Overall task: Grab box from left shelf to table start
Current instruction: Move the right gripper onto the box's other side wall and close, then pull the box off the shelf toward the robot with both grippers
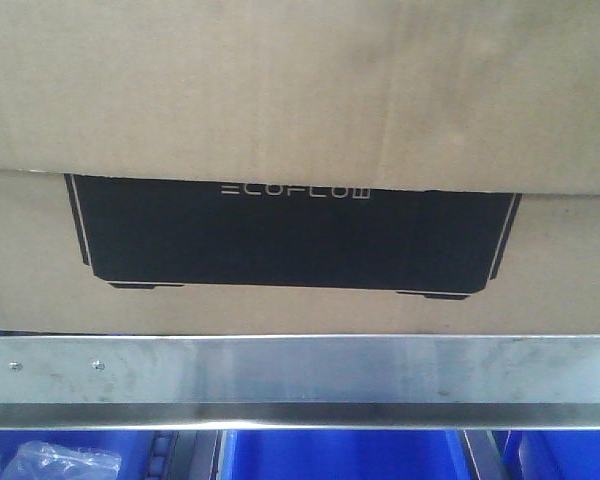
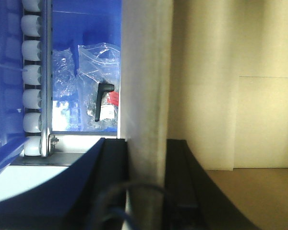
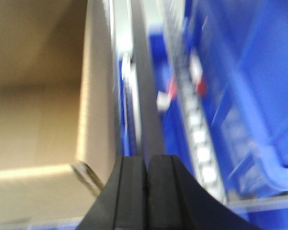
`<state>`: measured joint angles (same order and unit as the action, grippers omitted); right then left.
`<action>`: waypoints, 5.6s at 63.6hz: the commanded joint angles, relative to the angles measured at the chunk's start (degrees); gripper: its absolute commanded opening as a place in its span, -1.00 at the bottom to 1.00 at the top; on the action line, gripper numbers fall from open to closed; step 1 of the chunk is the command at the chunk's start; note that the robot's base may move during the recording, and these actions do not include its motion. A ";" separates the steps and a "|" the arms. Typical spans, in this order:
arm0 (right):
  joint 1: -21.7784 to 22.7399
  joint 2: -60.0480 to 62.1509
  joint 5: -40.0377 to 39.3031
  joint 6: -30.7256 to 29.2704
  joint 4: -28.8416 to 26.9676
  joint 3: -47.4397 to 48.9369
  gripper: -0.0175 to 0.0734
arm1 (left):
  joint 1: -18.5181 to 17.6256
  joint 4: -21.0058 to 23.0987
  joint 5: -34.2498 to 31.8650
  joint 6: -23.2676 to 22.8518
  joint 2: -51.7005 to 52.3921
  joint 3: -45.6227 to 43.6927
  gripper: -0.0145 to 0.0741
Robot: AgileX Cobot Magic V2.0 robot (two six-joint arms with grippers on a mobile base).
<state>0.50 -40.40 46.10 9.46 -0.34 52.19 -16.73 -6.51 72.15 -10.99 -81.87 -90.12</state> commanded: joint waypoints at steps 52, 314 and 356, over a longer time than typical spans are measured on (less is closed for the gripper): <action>-0.37 -29.19 9.01 -6.03 -8.75 25.64 0.66 | -0.05 2.11 4.52 -0.52 1.75 -1.48 -0.70; -1.51 -30.05 16.19 -7.48 -11.05 30.93 -0.49 | -0.05 6.82 2.77 -1.28 11.21 -1.68 -0.70; -1.51 -17.36 20.77 -7.44 -10.99 26.80 -0.49 | -0.05 8.84 3.27 -2.39 29.40 13.14 -0.70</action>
<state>-1.11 -61.58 71.77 2.78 -10.24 78.68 -16.73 -0.96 72.27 -12.54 -56.28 -76.07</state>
